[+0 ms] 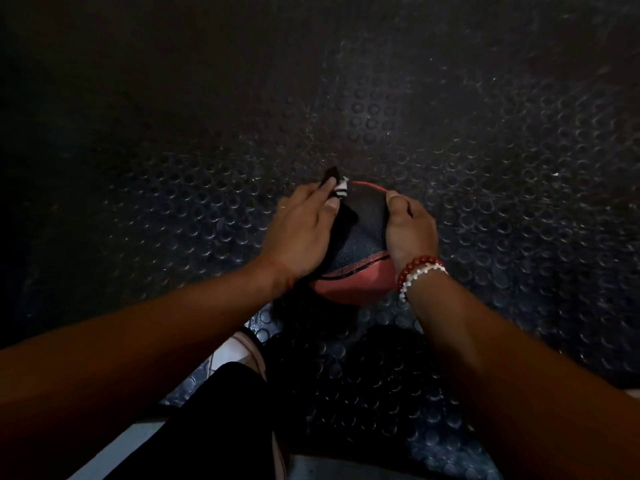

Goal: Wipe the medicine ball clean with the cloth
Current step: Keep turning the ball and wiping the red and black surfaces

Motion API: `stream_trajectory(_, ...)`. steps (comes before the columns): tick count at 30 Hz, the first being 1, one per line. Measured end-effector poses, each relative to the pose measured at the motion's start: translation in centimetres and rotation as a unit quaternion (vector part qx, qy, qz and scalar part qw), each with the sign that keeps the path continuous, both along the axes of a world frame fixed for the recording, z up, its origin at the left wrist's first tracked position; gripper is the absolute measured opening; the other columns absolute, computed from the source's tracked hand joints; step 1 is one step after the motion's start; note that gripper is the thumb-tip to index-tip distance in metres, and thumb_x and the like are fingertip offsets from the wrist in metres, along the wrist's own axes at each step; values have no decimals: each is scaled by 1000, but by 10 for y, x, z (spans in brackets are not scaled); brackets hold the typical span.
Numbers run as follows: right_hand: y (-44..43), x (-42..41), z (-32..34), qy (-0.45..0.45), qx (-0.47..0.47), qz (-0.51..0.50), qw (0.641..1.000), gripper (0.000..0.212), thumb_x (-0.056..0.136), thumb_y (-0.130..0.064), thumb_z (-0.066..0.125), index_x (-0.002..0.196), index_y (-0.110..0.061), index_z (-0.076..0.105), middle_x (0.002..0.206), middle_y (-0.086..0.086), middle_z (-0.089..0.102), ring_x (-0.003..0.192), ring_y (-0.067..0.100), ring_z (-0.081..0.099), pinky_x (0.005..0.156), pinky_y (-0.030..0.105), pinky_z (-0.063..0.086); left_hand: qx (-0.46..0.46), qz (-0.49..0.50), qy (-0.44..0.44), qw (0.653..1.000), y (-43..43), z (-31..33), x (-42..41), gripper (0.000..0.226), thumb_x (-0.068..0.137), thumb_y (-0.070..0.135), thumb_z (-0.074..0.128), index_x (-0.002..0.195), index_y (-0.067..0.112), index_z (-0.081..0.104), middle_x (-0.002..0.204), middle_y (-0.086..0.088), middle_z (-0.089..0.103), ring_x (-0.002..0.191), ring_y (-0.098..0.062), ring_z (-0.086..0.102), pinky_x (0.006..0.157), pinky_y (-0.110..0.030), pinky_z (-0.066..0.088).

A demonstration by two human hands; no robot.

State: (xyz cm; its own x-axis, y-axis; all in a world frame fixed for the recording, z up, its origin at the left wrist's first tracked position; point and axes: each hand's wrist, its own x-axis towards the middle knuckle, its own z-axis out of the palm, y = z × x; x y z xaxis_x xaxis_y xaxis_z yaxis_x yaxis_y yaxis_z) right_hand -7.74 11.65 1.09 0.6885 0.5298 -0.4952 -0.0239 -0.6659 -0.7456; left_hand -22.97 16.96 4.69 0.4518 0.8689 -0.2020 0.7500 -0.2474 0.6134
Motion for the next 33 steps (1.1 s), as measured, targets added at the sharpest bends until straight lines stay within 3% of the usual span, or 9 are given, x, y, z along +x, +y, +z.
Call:
stream_trajectory(3,-1,-1,0,-8,0,9,1000,71,72,-66,38,126,-26,60,128,8,58,113,24,57,103,39,43,86,-95,4,992,-12,13,5,55,98,42,29,142,17,50,144,-10,49,131,-29,42,111,-31,26)
stream_trajectory(6,-3,-3,-1,-14,9,23,1000,67,76,-62,38,128,-26,59,130,7,57,114,23,57,103,37,43,113,-175,33,978,3,16,18,54,99,42,26,141,18,52,141,-8,53,129,-28,43,111,-29,25)
stream_trajectory(14,0,0,0,4,-1,6,1000,82,61,-75,36,123,-27,62,126,6,59,112,23,58,104,40,43,48,-87,66,993,27,5,12,42,105,32,33,139,19,54,130,-6,57,117,-31,49,102,-29,30)
stream_trajectory(19,-2,2,-1,6,-3,15,1000,71,70,-69,38,125,-28,60,128,5,58,113,22,57,104,40,43,110,-145,37,983,8,18,3,48,100,38,33,137,19,57,134,-6,57,117,-29,49,100,-24,30)
stream_trajectory(22,-2,3,-1,4,5,24,1000,66,75,-64,40,127,-28,59,130,6,57,115,22,56,104,39,43,139,-202,48,968,6,23,14,52,98,40,29,135,17,58,133,-7,59,118,-29,50,104,-31,34)
stream_trajectory(26,0,2,0,11,5,18,1000,75,67,-70,39,126,-28,60,129,6,57,113,22,58,103,39,45,136,-194,82,968,20,20,17,61,96,44,20,136,15,57,129,-7,60,113,-32,52,101,-31,33)
stream_trajectory(33,2,0,2,9,-7,15,1000,78,62,-73,36,122,-30,62,125,5,59,111,23,58,102,41,45,129,-158,76,976,15,25,11,50,100,34,31,135,11,58,125,-9,61,109,-29,52,96,-26,30)
